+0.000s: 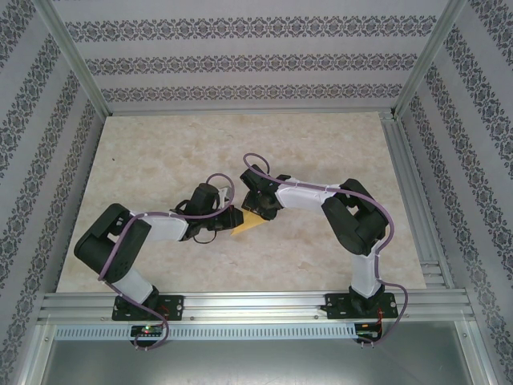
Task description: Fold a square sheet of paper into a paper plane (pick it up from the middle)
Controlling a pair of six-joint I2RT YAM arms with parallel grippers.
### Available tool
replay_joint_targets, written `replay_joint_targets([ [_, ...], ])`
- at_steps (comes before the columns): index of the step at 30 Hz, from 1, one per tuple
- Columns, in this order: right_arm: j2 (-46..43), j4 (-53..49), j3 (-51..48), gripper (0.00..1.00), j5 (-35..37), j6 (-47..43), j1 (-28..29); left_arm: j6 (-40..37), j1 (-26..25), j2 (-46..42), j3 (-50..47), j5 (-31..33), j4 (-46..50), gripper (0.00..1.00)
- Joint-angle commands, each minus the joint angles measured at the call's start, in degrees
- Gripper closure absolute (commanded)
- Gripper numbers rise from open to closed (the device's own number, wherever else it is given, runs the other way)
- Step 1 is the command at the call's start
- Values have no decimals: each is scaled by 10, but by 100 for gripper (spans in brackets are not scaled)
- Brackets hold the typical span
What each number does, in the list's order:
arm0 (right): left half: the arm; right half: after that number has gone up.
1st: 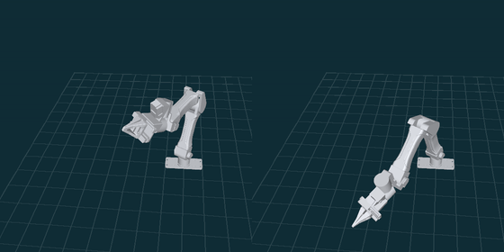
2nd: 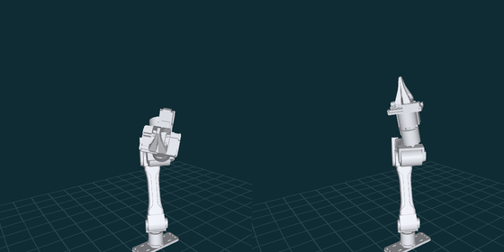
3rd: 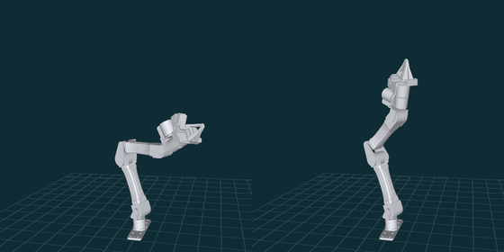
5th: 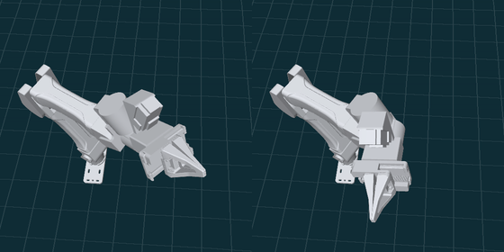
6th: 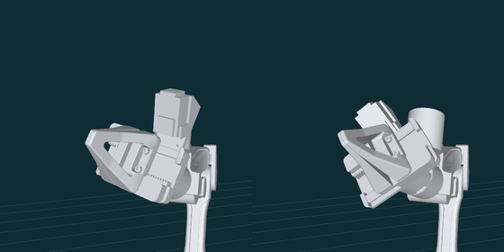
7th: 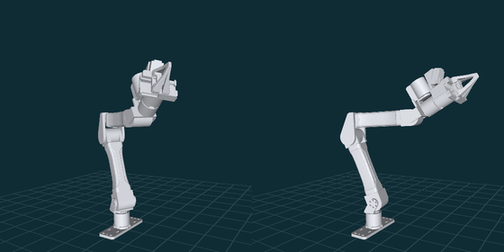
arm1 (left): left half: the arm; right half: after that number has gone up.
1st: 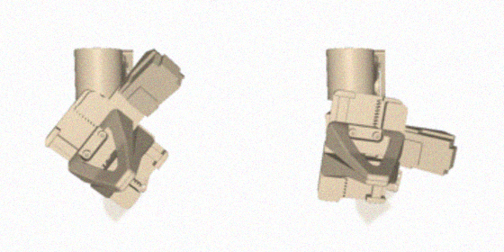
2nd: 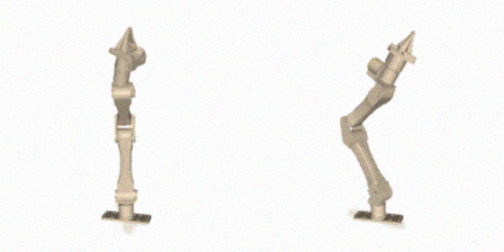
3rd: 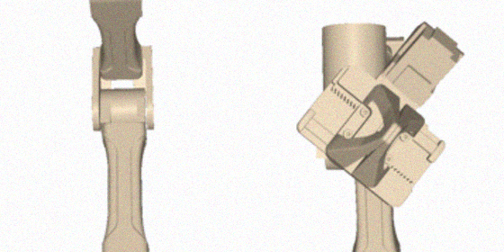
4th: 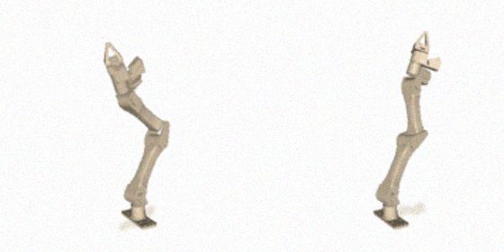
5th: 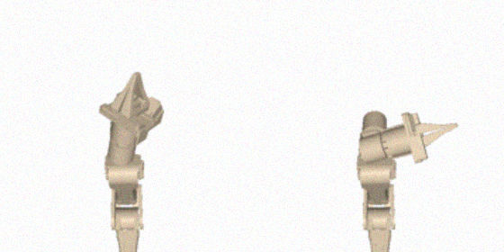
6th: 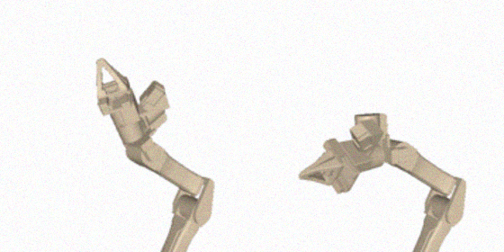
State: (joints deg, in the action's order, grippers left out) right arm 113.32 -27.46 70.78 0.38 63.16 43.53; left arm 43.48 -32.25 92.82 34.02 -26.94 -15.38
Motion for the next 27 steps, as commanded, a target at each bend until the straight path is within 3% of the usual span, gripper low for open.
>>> replay_joint_targets([
  [1,106,-58,-53,47,6,4,2,4,5,14,19,1,-19,87],
  [27,109,-57,-56,47,6,4,1,-7,5,39,25,70,51,92],
])
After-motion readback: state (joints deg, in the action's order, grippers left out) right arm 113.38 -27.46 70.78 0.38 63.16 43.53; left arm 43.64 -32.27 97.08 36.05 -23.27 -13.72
